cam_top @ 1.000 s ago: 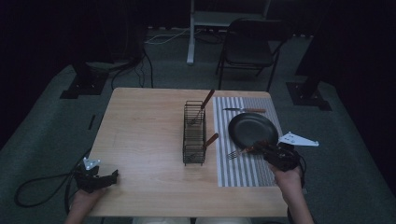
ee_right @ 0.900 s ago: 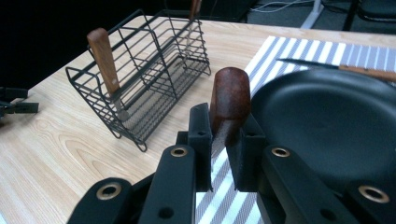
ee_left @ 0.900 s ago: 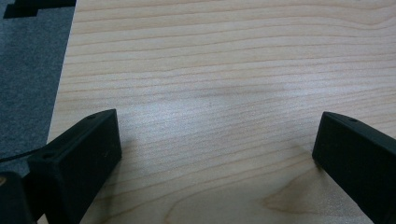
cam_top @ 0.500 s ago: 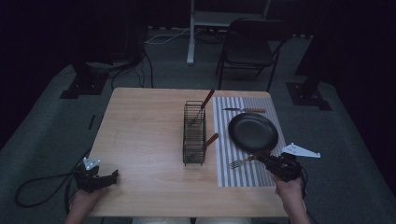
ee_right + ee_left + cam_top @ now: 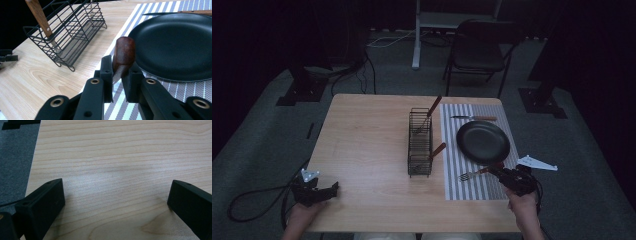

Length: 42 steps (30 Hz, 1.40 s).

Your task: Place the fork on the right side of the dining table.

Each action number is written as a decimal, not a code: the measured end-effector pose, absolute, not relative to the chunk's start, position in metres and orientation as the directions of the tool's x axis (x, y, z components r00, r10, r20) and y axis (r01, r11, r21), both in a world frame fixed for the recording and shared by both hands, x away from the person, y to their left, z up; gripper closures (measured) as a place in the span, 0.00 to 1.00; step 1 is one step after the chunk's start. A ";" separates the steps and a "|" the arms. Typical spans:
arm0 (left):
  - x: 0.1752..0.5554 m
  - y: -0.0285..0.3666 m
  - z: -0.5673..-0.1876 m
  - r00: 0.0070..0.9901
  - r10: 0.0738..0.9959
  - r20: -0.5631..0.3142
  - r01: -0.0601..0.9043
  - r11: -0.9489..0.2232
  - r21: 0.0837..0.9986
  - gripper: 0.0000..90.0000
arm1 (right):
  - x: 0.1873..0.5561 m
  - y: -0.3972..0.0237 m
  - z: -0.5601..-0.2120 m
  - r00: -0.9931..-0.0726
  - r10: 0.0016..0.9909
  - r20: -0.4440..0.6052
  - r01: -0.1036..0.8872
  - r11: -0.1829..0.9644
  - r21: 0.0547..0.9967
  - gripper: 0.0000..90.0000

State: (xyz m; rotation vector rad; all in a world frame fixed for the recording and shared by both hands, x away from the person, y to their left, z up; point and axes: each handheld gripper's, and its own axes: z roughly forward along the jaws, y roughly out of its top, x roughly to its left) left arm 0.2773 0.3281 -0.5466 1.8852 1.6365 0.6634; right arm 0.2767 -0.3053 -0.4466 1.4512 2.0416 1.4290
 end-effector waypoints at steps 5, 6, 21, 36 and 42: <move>0.277 0.328 -0.547 0.138 0.990 0.012 0.719 -0.108 0.686 0.02 | 0.279 -0.314 -0.451 -0.453 0.842 0.292 0.582 0.031 0.812 0.80; 0.277 0.328 -0.547 0.138 0.990 0.012 0.719 -0.108 0.686 0.02 | 0.279 -0.316 -0.452 -0.447 0.845 0.295 0.585 0.026 0.811 0.80; 0.277 0.328 -0.547 0.137 0.990 0.012 0.719 -0.108 0.686 0.02 | 0.287 -0.352 -0.488 -0.391 0.854 0.343 0.646 -0.011 0.764 0.68; 0.277 0.328 -0.547 0.134 0.991 0.012 0.720 -0.106 0.686 0.02 | 0.293 -0.375 -0.524 -0.343 0.875 0.341 0.711 0.005 0.703 0.55; 0.277 0.328 -0.546 0.133 0.991 0.012 0.720 -0.105 0.686 0.02 | 0.289 -0.381 -0.534 -0.313 0.882 0.351 0.729 -0.013 0.685 0.54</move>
